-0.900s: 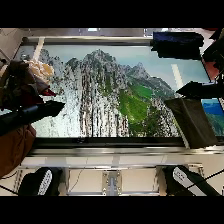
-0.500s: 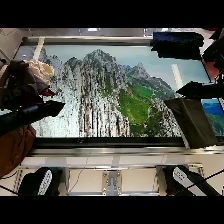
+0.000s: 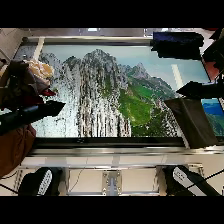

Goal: Fold the shirts.

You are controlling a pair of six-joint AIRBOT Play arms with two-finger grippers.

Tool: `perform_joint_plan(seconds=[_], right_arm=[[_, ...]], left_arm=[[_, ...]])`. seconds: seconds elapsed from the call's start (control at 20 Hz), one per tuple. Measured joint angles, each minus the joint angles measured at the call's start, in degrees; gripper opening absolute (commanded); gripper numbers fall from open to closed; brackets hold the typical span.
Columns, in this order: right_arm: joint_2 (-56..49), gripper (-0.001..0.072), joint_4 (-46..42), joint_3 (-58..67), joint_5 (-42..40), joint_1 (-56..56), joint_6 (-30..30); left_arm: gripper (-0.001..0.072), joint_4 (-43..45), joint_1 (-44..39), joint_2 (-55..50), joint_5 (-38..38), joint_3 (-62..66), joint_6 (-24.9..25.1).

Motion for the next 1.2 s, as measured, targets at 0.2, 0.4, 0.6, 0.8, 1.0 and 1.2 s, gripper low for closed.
perform_joint_plan(seconds=[0.2,0.4,0.6,0.8,1.0,1.2], right_arm=[[0.0,0.0346,0.1,0.0,2.5,0.0,0.0],[0.0,0.0346,0.4,0.1,4.0,0.0,0.7],[0.0,0.0346,0.5,1.2,1.1,0.0,2.3],[0.0,0.0346,0.6,2.6,-0.5,0.0,3.8],[0.0,0.0346,0.7,3.1,-1.2,0.0,6.6],[0.0,0.0346,0.7,3.2,-4.1,0.0,8.7]], left_arm=[[0.0609,0.4,0.0,-1.0,0.9,-0.1,0.0],[0.061,6.2,1.3,-2.1,8.9,0.0,0.0],[0.0609,20.0,8.4,-2.7,18.4,3.1,-1.5],[0.0608,32.9,19.7,-7.3,23.3,6.7,-7.7],[0.0609,30.1,25.8,-19.8,24.3,10.8,-12.7],[0.0609,21.6,27.5,-35.0,23.7,19.5,-14.6]])
